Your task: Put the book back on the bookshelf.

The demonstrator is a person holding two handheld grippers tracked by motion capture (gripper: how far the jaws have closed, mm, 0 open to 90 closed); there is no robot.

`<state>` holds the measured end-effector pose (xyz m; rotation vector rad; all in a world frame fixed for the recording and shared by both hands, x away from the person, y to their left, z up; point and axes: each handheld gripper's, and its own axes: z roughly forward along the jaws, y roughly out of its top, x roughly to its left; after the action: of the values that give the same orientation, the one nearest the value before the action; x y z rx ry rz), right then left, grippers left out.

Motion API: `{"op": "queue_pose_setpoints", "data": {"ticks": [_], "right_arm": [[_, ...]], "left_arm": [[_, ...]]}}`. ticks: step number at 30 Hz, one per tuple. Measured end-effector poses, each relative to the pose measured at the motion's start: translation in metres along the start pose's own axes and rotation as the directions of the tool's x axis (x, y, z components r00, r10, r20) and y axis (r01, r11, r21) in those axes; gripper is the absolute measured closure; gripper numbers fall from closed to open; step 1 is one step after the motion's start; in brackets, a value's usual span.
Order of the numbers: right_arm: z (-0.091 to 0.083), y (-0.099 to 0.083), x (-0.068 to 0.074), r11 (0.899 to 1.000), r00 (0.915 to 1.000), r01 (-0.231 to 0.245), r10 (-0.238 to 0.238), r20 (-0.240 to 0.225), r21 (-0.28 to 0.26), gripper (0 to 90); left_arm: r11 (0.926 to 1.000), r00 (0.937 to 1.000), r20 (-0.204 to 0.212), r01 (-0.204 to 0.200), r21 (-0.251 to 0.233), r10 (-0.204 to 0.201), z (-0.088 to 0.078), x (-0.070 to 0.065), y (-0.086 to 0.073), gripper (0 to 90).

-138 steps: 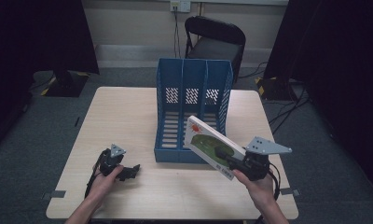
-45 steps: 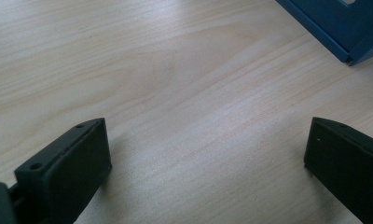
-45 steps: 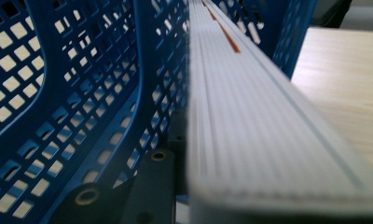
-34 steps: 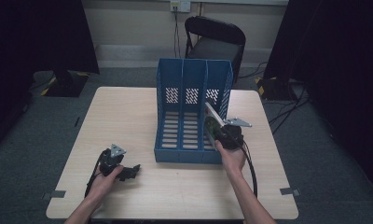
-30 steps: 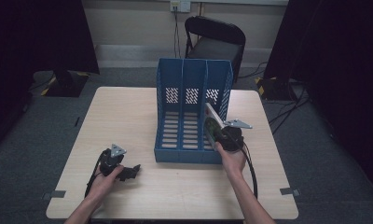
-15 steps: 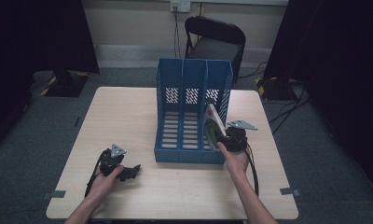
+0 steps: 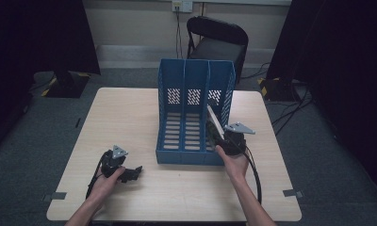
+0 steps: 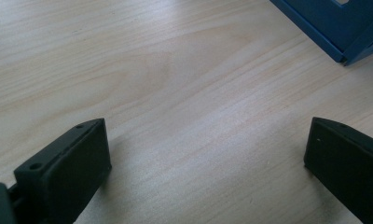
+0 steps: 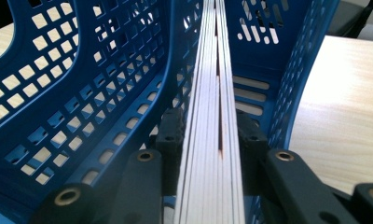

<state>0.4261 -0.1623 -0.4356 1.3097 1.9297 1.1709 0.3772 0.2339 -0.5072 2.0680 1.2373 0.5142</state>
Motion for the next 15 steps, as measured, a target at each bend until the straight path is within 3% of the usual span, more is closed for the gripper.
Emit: {"op": "queue_pose_setpoints", "data": {"ticks": [4,9,15], "right_arm": [[0.0021,-0.0018,-0.0007,1.000,0.9998,-0.020,0.020,0.003,-0.015,66.4],[0.0024,-0.0022,0.0039,0.997,0.9995,-0.003,0.006,0.032,-0.073,68.4],[0.0010,-0.0083,0.0051,0.994,0.9987,-0.024,0.028,0.043,-0.107,71.0]], "left_arm": [[1.0000,1.0000,0.006,-0.001,-0.003,0.001,0.0020,-0.0013,0.0017,0.0],[1.0000,1.0000,0.009,0.000,-0.004,0.000,0.0027,-0.0018,0.0023,0.0],[1.0000,1.0000,0.009,0.000,-0.004,0.000,0.0024,-0.0021,0.0020,0.0]]}}
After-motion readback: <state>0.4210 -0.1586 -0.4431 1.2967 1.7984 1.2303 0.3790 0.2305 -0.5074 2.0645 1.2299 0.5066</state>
